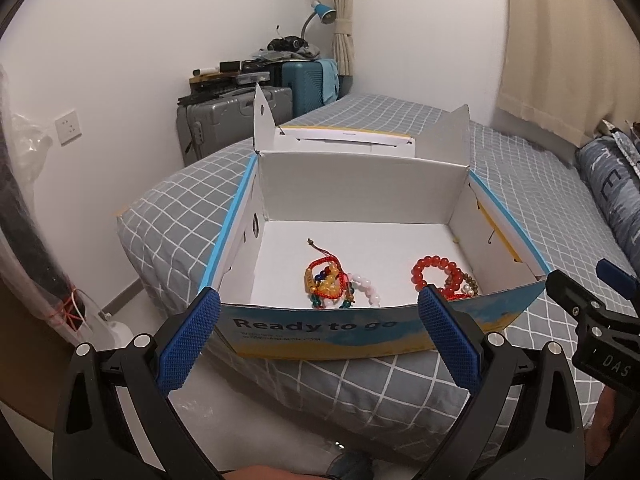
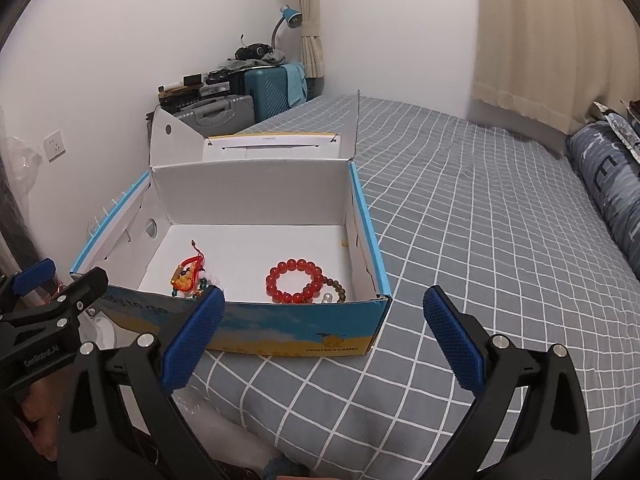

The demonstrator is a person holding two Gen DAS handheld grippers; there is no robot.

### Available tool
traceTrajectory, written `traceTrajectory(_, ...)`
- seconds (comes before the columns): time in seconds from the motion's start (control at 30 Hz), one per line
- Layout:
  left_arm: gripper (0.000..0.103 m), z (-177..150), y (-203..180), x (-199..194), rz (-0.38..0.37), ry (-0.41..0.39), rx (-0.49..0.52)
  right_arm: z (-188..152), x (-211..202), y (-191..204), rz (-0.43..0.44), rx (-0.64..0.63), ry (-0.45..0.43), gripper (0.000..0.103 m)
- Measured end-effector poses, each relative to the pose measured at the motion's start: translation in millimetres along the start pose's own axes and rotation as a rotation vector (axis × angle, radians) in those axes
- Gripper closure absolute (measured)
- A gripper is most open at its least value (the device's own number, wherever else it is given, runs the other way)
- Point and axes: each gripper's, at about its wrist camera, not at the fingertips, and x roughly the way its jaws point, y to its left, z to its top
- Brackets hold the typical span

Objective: Organize jewelry

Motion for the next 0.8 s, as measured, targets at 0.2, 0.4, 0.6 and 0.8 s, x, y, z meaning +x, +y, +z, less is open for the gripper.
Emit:
traceTrajectory(0.2, 0.006, 0.0, -1.9, 1.5, -0.018, 0.012, -0.003, -0.2, 1.2, 1.7, -0.008, -0.007, -0.002, 0.008)
traceTrajectory(0.4, 0.006, -1.0, -1.6, 0.7, -0.023, 0.009, -0.006, -0.8, 2.2, 0.6, -0.005, -0.003, 0.001, 0.008)
traceTrajectory(0.6, 0.006, -1.3, -1.7, 0.7, -0.041, 0.017, -0.017, -1.0, 3.2, 0.0, -0.006, -0.008, 0.004, 0.008)
traceTrajectory(0.8, 0.006, -1.8, -2.7, 2.7, -0.035, 0.027, -0.014, -2.3, 3.9, 2.6, -0.008, -0.009, 0.004, 0.008)
